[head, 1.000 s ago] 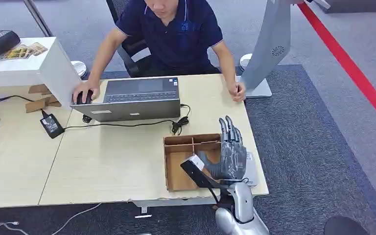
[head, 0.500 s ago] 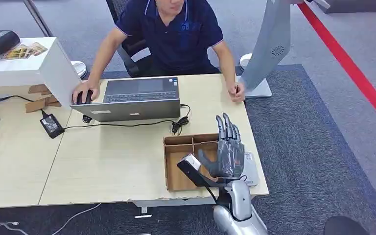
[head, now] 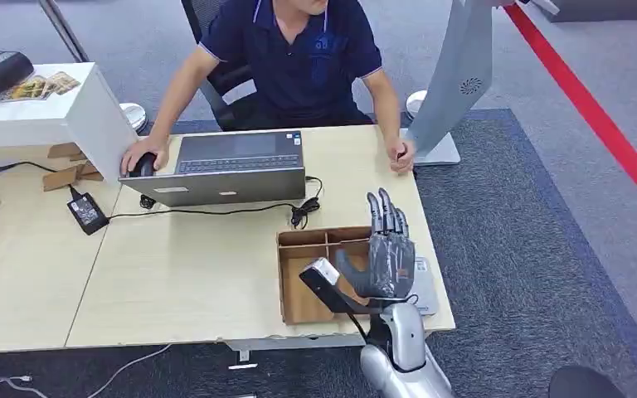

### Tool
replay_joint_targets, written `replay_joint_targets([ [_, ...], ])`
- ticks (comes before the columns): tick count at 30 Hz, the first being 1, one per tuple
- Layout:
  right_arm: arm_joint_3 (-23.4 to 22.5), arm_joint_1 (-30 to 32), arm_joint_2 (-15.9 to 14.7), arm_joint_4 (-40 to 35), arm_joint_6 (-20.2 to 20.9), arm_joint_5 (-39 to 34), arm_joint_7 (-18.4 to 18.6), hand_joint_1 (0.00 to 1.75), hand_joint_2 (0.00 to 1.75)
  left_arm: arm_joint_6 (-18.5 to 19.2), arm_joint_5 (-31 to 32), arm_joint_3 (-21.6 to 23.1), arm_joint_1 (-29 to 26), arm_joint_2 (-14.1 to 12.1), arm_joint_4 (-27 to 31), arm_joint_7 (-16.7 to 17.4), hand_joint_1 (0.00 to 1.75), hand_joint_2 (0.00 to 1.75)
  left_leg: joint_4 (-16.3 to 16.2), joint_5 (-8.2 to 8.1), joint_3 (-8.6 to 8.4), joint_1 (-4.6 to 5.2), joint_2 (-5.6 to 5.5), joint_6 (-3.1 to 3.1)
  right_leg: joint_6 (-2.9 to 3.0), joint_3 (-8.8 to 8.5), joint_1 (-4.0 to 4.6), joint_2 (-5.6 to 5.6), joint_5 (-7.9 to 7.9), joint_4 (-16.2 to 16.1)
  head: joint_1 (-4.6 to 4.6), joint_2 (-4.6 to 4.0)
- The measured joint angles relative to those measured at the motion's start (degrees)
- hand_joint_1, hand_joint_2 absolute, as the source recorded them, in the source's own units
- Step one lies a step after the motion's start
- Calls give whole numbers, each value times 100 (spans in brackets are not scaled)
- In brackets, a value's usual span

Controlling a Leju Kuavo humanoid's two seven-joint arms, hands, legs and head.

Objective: Pass the card to the sensor for recognition and then transmit it.

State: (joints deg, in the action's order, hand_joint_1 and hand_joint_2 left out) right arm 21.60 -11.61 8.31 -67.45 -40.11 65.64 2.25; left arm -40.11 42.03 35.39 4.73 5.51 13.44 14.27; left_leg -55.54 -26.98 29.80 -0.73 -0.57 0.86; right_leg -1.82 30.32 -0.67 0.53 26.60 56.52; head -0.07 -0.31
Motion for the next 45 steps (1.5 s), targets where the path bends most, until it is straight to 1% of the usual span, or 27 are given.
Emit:
replay_joint_targets([
  [6, -81, -3, 0, 70, 0, 7, 72, 0, 175, 0, -17, 20, 0, 0, 0, 0, 0, 0, 0, 0, 0, 0, 0, 0, 0, 0, 0, 0, 0, 0, 0, 0],
  [17, -221, -47, -11, 308, 0, -28, 90, 0, 175, 0, -50, 111, 4, 0, 0, 0, 0, 0, 0, -1, 0, 0, 0, 0, 0, 0, 0, 0, 0, 0, 0, 0],
  [30, -260, -80, -13, 470, -2, -48, 79, 0, 175, 0, -50, 140, 4, 0, 0, 0, 0, 0, 0, -1, 0, 0, 0, 0, 1, 0, 0, 0, 1, 0, 0, 0],
  [45, -260, -86, -13, 474, -2, -66, 74, 2, 175, 0, -50, 140, 5, 0, 0, 0, 0, 0, 0, -1, 0, 0, 0, 0, 1, 0, 0, 0, 1, 0, 0, 0],
])
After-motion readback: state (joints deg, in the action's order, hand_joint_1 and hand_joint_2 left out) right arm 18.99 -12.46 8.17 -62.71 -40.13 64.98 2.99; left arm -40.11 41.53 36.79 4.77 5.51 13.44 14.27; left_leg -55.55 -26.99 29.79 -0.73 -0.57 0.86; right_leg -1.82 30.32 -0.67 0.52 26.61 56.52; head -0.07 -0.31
